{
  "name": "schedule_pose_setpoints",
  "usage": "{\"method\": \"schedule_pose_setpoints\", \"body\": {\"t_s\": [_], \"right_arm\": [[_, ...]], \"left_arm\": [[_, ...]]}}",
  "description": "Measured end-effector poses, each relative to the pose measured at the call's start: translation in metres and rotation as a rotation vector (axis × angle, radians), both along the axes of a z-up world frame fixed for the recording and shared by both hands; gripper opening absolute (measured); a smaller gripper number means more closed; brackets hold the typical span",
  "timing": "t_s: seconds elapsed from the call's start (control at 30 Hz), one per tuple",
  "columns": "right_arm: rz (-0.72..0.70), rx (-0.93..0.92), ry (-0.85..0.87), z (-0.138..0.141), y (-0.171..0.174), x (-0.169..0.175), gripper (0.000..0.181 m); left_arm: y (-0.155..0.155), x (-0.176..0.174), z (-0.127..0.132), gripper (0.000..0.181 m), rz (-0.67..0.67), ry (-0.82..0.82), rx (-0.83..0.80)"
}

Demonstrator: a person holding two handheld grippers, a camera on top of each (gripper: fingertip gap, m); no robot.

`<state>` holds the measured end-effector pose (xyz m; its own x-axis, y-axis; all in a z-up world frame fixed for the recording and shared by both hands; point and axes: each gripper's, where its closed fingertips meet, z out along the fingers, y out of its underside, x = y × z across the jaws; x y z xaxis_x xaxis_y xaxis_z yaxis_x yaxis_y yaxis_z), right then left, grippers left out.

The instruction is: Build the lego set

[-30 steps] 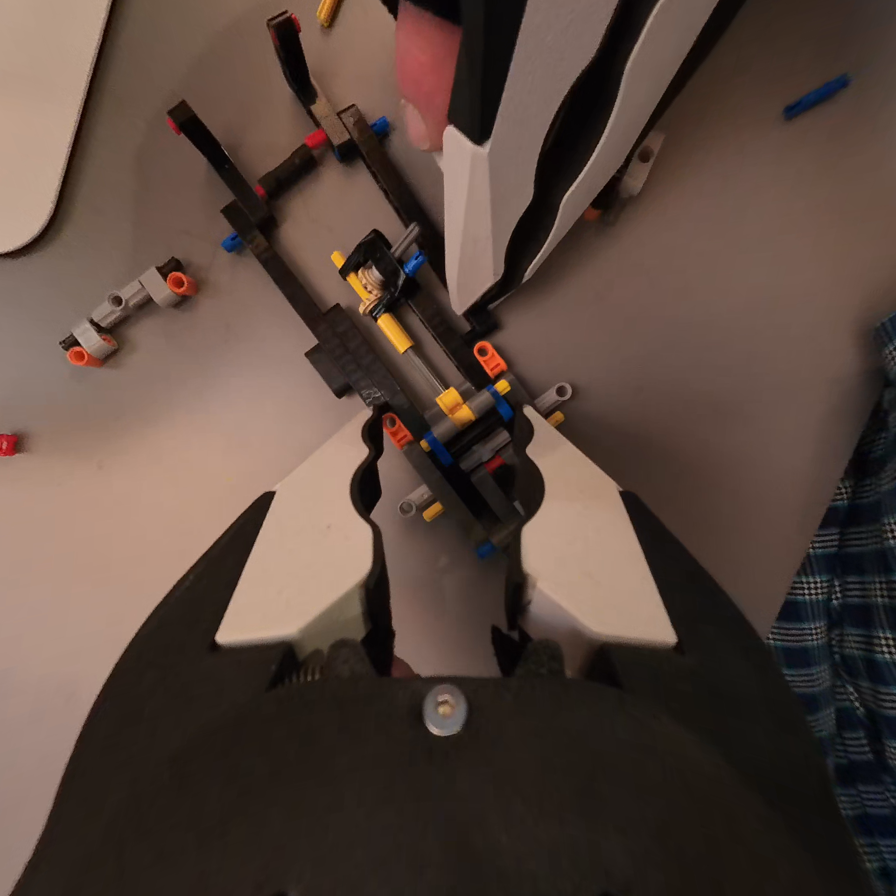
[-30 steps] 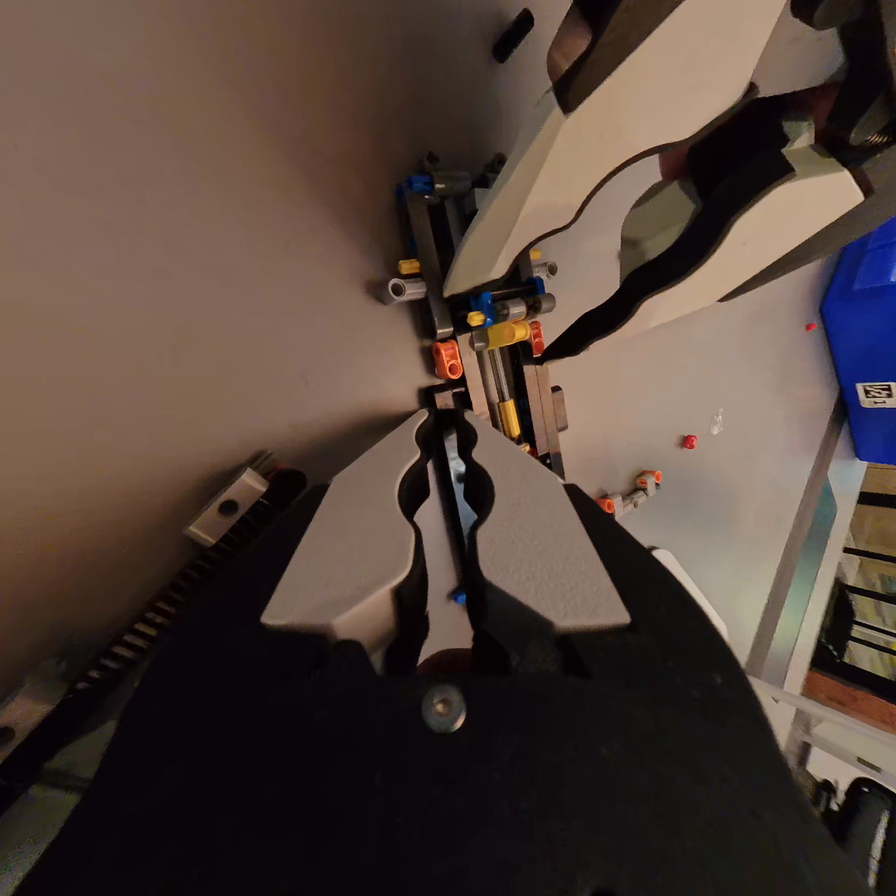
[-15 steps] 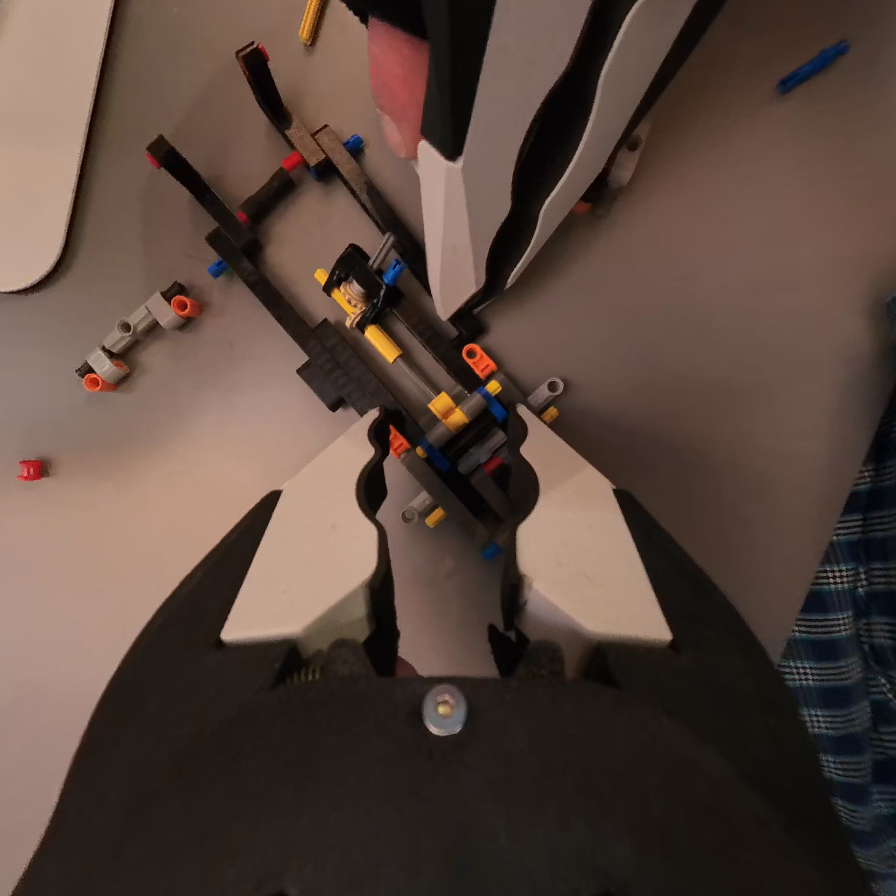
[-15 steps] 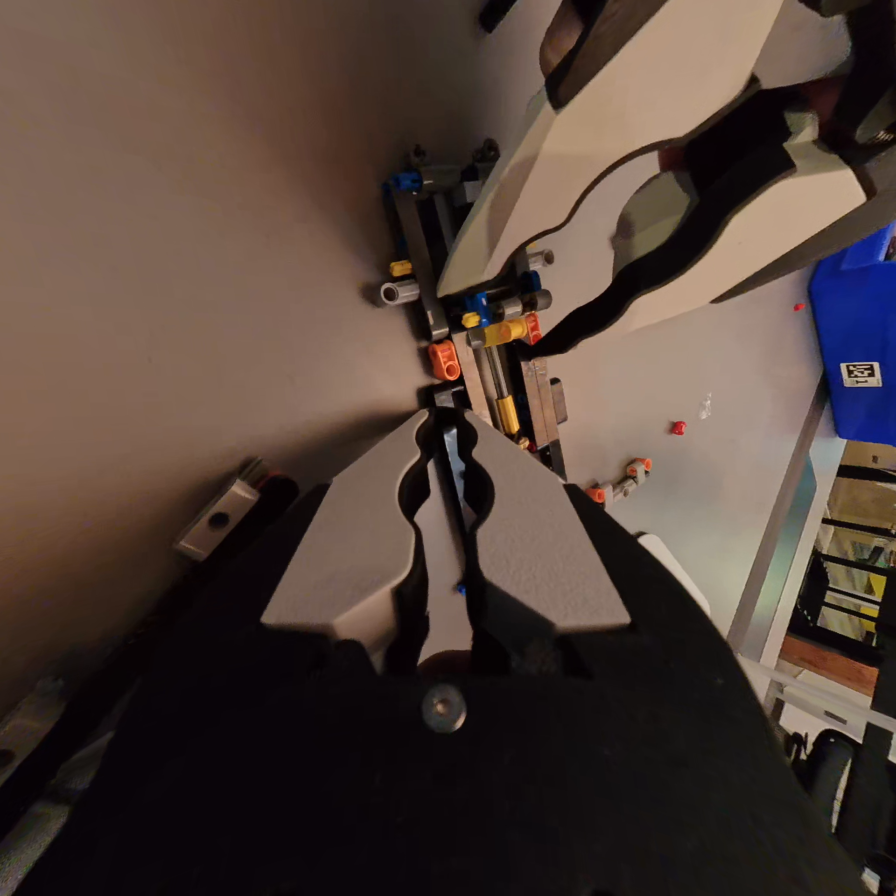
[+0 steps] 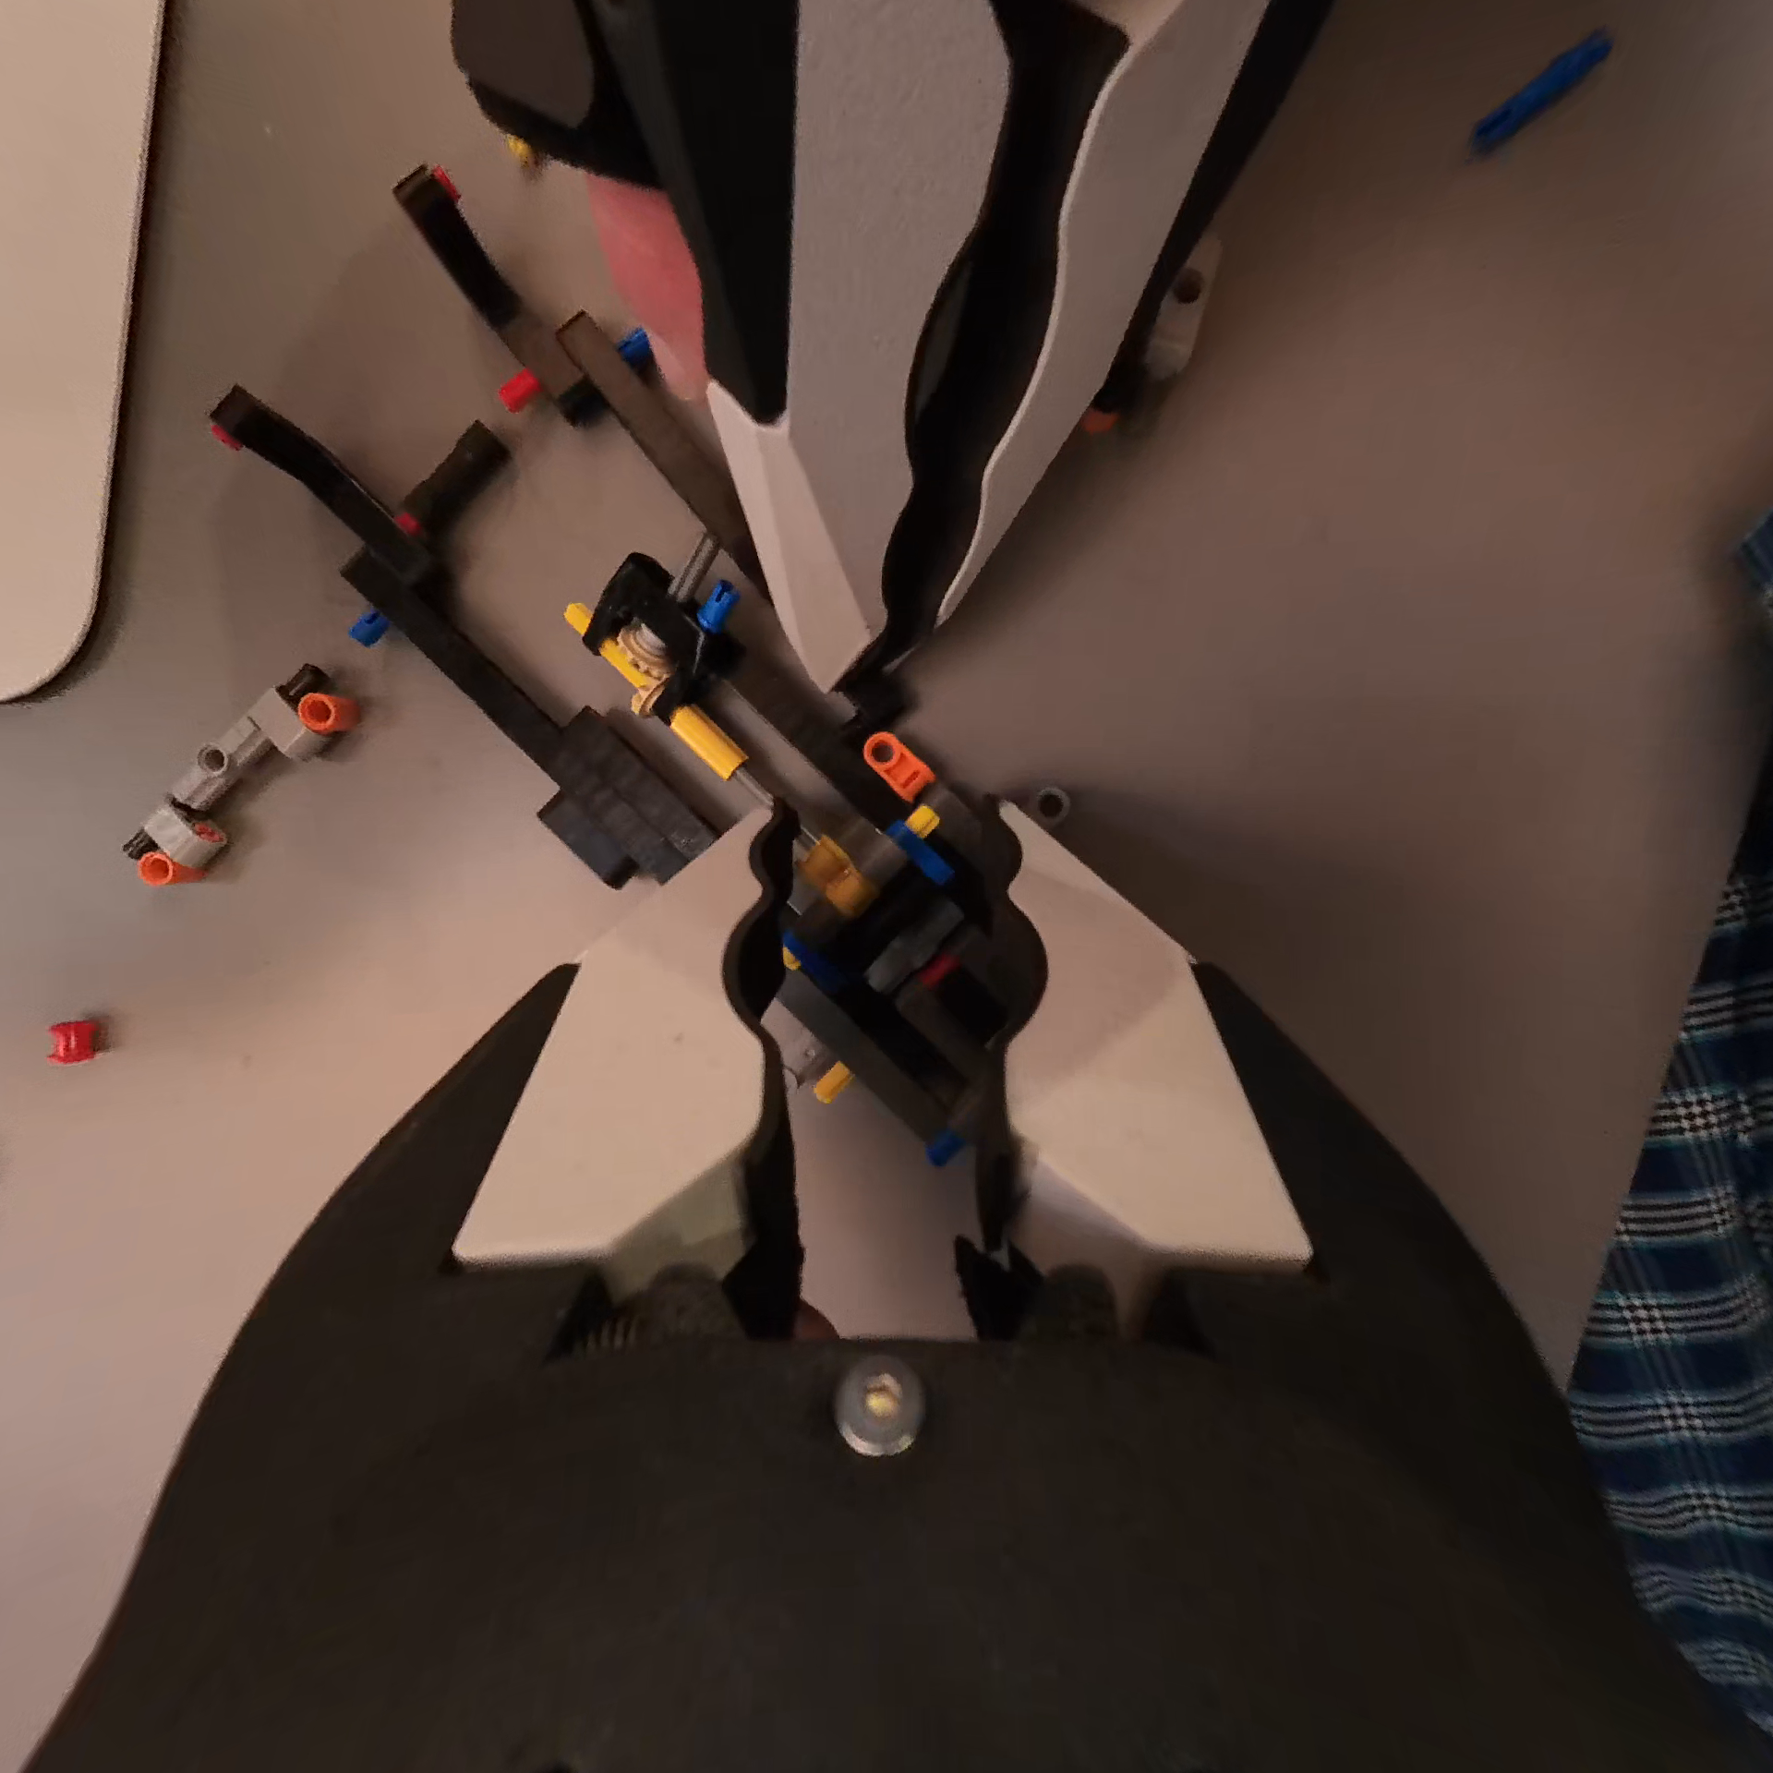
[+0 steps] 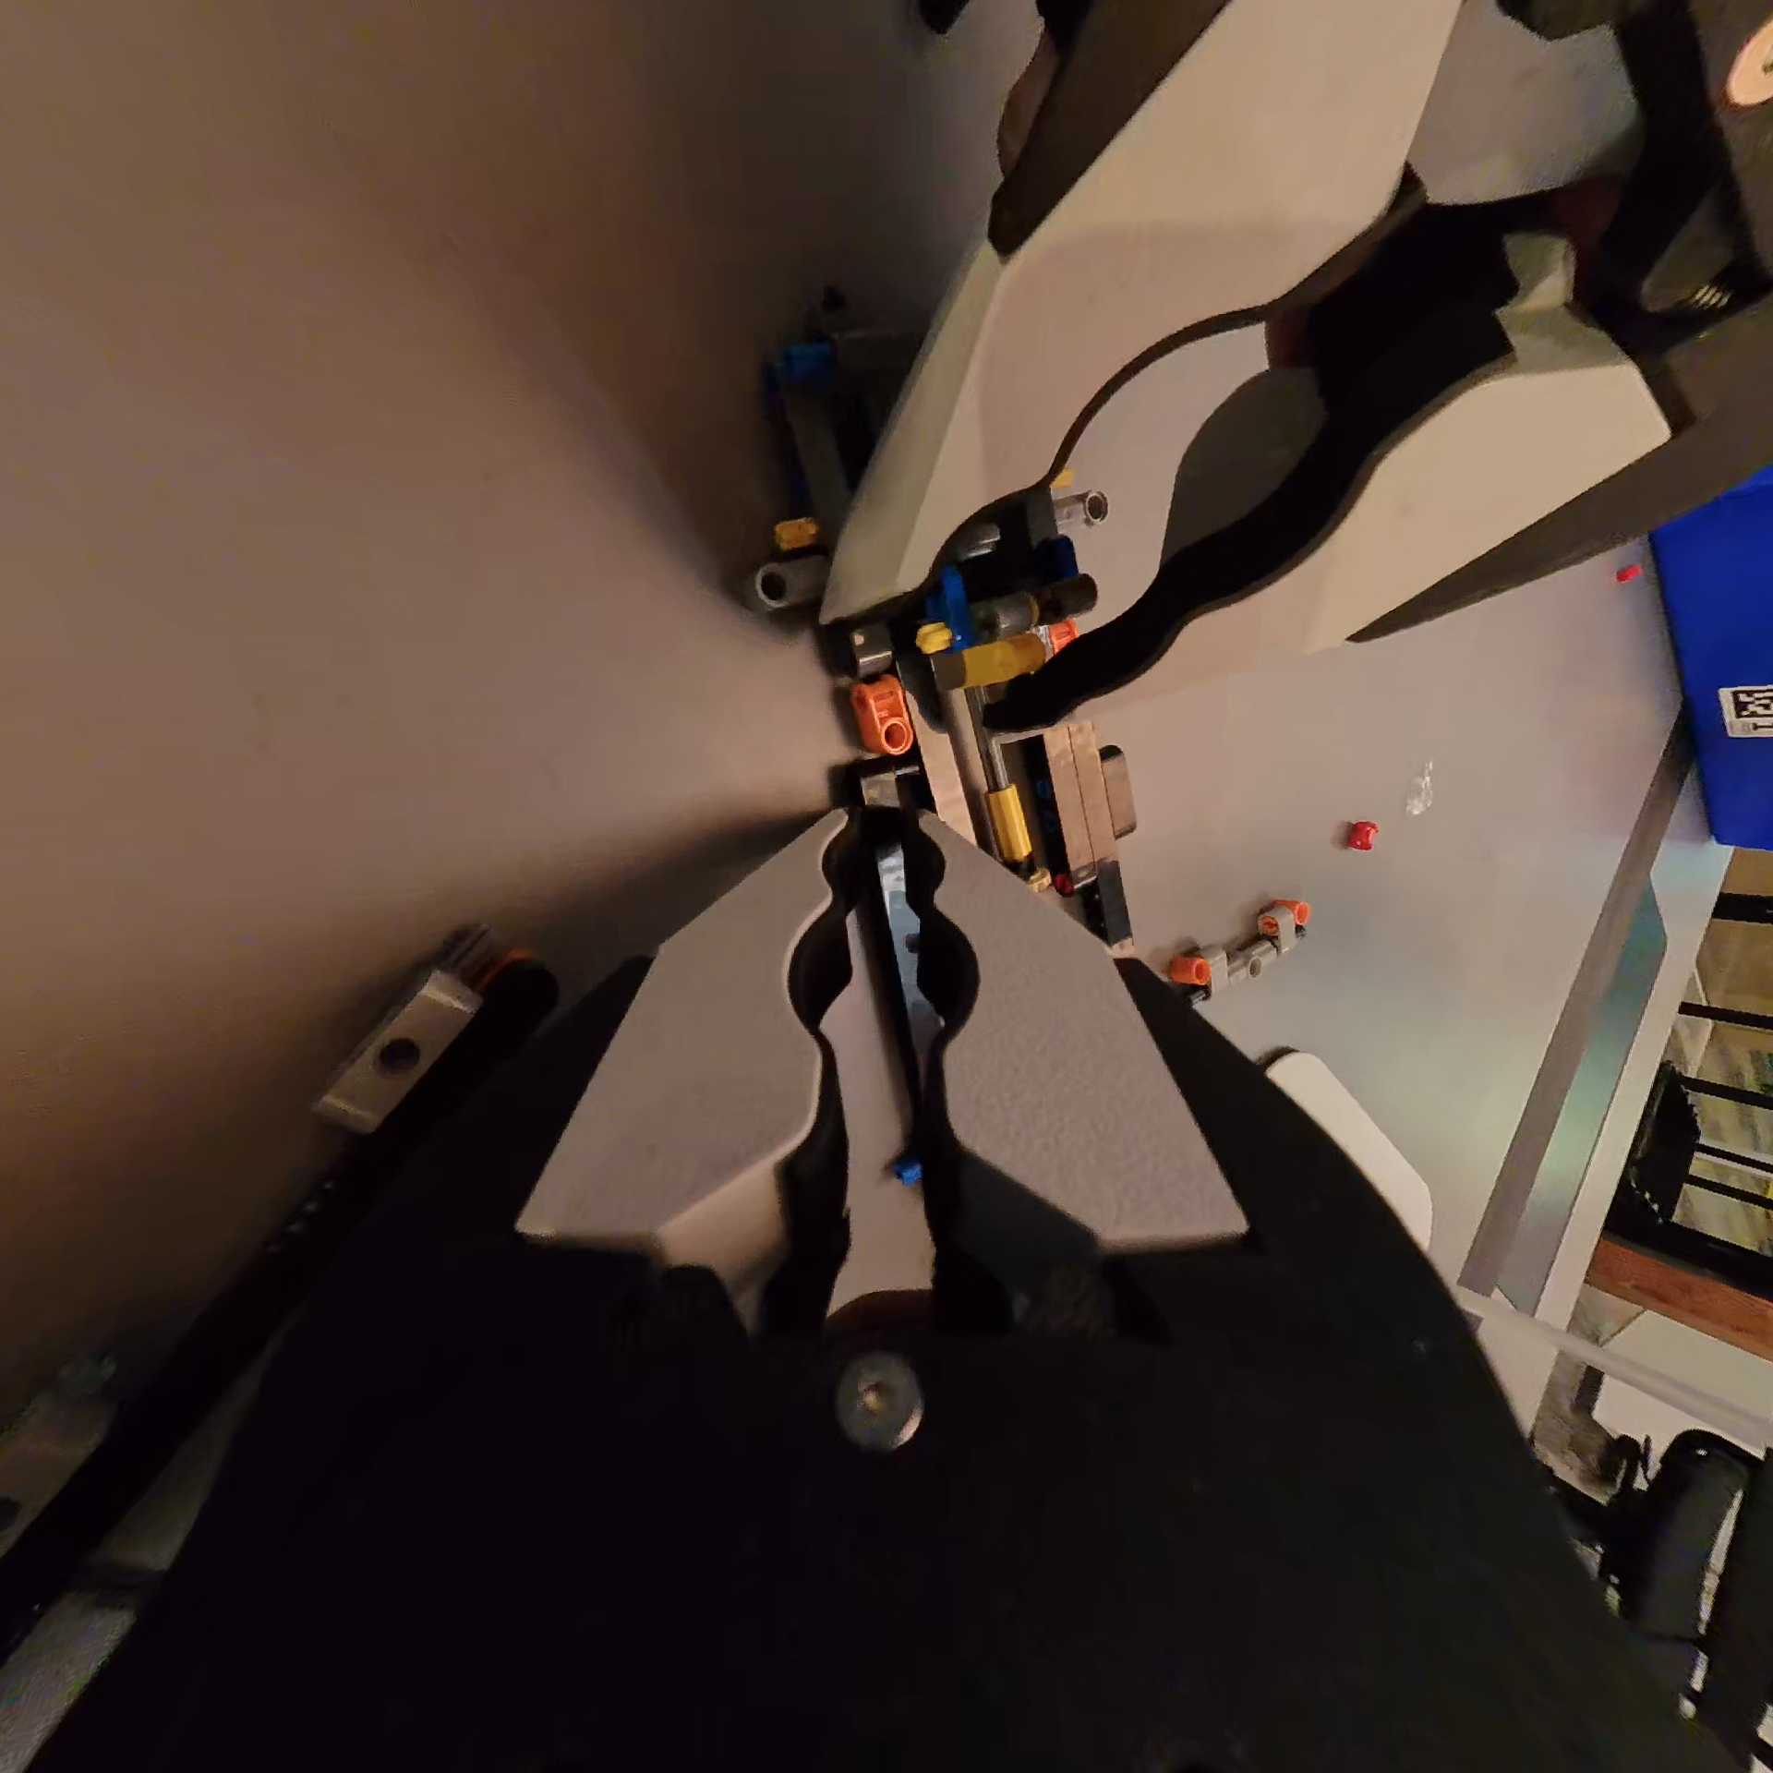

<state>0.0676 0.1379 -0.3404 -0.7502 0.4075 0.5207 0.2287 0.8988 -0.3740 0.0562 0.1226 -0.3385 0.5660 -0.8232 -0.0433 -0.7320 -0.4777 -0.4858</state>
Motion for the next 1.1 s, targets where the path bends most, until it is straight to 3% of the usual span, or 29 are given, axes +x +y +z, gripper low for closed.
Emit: {"method": "schedule_pose_setpoints", "body": {"t_s": [0.3, 0.4, 1.1], "right_arm": [[-0.012, -0.002, 0.009, 0.000, 0.001, 0.000, 0.004], [-0.013, -0.004, 0.007, 0.001, 0.001, 0.000, 0.004], [0.004, -0.020, -0.074, 0.001, -0.002, 0.001, 0.004]], "left_arm": [[0.004, 0.006, 0.009, 0.037, -0.018, -0.011, 0.044], [0.004, 0.001, -0.001, 0.039, 0.000, 0.047, 0.020], [0.004, 0.009, -0.005, 0.034, 0.066, -0.082, -0.036]]}}
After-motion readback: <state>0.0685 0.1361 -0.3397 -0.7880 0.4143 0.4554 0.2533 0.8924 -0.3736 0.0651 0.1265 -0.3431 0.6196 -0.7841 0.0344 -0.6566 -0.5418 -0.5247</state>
